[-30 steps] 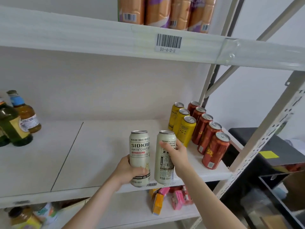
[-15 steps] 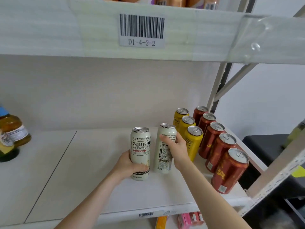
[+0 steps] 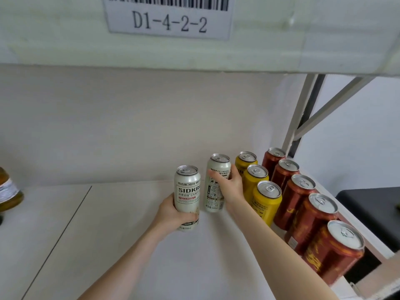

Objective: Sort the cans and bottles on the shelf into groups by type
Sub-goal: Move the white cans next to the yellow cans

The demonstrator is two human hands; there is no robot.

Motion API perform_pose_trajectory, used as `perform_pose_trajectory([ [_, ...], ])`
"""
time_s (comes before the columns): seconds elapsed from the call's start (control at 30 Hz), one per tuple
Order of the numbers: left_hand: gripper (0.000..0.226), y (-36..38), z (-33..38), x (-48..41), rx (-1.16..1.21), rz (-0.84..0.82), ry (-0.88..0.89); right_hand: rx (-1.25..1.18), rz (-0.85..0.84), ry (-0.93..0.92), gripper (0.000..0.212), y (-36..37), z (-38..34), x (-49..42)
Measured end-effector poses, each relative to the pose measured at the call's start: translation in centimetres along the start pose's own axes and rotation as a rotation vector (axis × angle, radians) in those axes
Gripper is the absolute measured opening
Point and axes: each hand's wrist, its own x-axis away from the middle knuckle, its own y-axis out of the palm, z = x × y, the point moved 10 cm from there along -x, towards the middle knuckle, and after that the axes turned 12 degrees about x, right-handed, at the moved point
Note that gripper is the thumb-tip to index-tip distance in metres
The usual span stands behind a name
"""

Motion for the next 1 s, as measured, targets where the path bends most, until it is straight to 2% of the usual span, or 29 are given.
perform_pose_trajectory([
  [0.4,0.069,0.5,-1.2,-2.3,-0.003,0.053,0.024,0.068,0.021,-0.058,0.055,1.0,1.2,-2.9],
  [0.7,0.067,0.7,-1.4,-2.0,-0.022,0.04,0.036,0.03,-0.007,-0.076,0.056,1.2,1.6,-2.8],
  [0.93,0.063,0.8,-1.4,-1.4,-0.043,0.023,0.029,-0.085,-0.024,0.076,0.085,0.7,3.6,-0.7],
  [1.0,0.065,0.7,-1.3,-1.1,-0.032,0.017,0.021,-0.085,-0.001,0.111,0.083,0.2,4.1,0.7],
])
